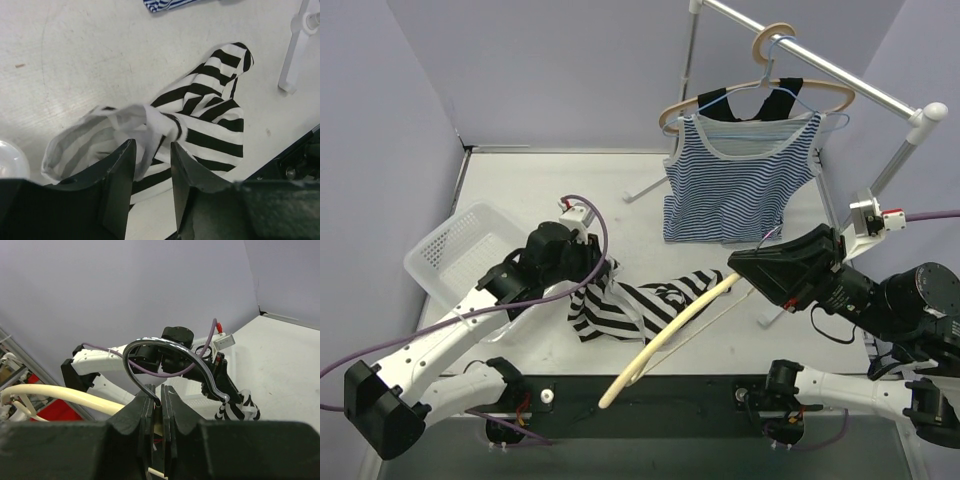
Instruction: Remove the tank top from the hanger
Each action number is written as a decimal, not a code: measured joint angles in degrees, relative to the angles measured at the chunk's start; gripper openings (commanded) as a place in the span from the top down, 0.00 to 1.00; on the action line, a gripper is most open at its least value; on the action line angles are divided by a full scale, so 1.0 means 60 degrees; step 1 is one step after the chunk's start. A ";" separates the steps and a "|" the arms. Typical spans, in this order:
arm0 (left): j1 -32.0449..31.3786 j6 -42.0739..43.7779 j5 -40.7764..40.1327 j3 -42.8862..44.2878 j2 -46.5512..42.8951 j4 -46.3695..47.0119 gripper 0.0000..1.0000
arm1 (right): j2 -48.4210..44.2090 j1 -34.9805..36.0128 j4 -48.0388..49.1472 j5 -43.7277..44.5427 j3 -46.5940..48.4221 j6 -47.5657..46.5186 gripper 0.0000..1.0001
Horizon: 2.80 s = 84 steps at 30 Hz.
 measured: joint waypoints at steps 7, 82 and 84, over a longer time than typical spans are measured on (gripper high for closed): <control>-0.0299 0.0725 0.0331 0.0058 0.0914 -0.0251 0.03 | -0.0178 0.0000 -0.0871 0.0222 0.0233 -0.0565 1.00; 0.8557 0.0805 -0.2073 0.2951 -0.0393 -0.4353 1.00 | 0.1902 0.0000 0.0630 -0.1078 -0.1457 0.0397 1.00; 0.8564 0.0546 -0.2215 0.2583 -0.0525 -0.4277 1.00 | 0.2033 0.0000 0.0685 -0.1140 -0.1566 0.0470 1.00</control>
